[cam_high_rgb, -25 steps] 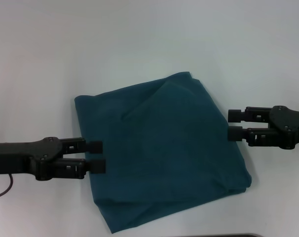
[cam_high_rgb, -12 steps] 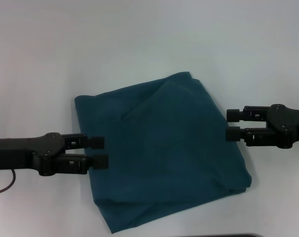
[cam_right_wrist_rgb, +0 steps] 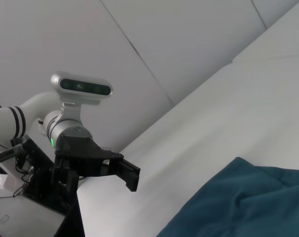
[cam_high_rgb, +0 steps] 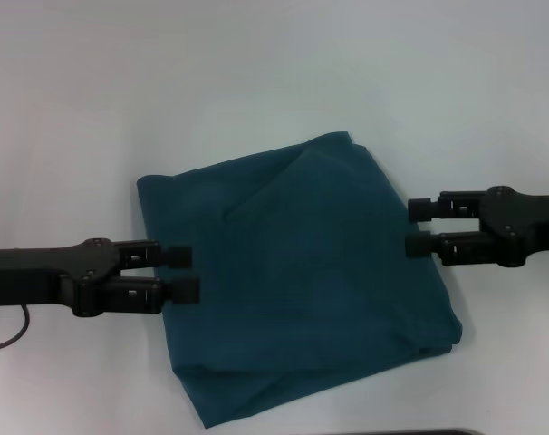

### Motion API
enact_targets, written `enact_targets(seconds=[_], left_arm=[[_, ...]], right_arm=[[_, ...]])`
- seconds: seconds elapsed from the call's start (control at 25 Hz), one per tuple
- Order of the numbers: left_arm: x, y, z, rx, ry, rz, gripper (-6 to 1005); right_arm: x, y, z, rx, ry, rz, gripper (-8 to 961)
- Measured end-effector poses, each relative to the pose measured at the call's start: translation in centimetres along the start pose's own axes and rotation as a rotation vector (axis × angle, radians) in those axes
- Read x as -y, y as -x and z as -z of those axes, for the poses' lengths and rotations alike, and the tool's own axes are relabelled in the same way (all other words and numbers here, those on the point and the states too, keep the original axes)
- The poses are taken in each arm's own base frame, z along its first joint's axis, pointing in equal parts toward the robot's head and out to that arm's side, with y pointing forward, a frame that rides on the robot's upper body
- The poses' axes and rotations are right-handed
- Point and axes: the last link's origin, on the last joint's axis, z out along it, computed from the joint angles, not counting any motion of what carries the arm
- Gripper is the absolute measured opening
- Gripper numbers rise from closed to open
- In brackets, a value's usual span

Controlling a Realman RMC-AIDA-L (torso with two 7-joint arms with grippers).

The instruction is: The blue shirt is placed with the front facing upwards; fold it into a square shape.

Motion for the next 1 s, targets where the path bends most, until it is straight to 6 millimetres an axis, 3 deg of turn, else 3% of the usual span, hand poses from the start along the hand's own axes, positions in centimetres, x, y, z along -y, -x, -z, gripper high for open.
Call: enact_targets(seconds=[1.0], left_arm=[[0.3,-0.5,-0.7,0.002,-0.007,-0.01,890]], right_arm=[[0.5,1.6,-0.7,-0.019,0.001,0.034,765]])
